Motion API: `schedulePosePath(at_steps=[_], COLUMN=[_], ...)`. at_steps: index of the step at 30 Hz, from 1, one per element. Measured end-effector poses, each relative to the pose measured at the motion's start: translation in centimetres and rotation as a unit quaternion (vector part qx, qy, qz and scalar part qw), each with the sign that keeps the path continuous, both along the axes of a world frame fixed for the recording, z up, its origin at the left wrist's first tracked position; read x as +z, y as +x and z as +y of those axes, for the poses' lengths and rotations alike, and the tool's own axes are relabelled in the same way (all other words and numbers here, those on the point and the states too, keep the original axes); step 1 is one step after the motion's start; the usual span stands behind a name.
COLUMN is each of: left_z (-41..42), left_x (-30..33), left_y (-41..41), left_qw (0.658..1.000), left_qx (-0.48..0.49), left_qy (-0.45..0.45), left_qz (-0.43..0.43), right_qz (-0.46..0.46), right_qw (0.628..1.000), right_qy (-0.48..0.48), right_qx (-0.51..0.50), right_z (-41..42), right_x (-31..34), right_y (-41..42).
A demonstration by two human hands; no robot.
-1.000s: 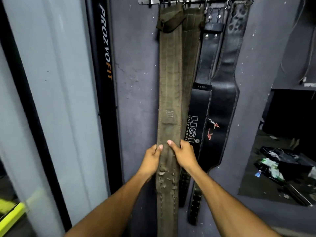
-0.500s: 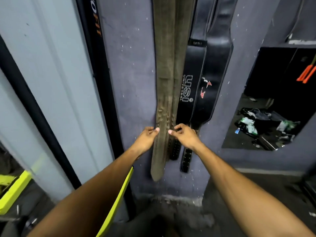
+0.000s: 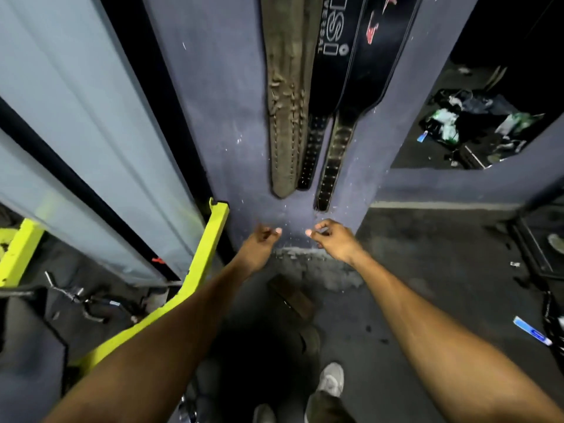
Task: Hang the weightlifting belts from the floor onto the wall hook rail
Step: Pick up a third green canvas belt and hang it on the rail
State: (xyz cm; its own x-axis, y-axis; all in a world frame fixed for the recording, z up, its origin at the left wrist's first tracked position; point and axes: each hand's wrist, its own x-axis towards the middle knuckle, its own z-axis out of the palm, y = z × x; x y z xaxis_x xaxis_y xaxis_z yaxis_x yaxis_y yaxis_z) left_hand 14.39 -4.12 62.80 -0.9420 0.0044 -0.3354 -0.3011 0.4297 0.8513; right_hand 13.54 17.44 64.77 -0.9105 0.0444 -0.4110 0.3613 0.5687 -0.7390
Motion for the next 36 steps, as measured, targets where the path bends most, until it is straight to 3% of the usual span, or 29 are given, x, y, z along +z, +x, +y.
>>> schedulePosePath(at_steps=[8,17,28,32,36], left_z=[2.9,6.3,9.2,9.7,10.1], left_x=[-9.1,-25.1,-61.4,-74.0,-81.0], left_y=[-0.6,-4.7,-6.7,-5.9,-5.2], left_qw=[0.990,0.967,0.919,0.918,0.899], left_qx=[0.055,0.025,-0.026,-0.109,-0.250], left_qy=[0.002,-0.040,-0.057,-0.114,-0.197], left_qz=[-0.131,-0.252,-0.389,-0.365,-0.302], right_qz=[-0.094,-0.196,-0.269,-0.277,-0.289], right_qw=[0.995,0.978,0.960,0.948,0.933], right_qy=[-0.011,0.020,0.063,0.104,0.118], right_qx=[0.034,0.069,0.045,0.117,0.179], right_z=[3.1,7.3,7.7,8.6,9.6], right_x=[-9.9,-27.9,-64.6,-77.4,-83.9], right_y=[-2.3,-6.0,-9.4,-9.7,-8.7])
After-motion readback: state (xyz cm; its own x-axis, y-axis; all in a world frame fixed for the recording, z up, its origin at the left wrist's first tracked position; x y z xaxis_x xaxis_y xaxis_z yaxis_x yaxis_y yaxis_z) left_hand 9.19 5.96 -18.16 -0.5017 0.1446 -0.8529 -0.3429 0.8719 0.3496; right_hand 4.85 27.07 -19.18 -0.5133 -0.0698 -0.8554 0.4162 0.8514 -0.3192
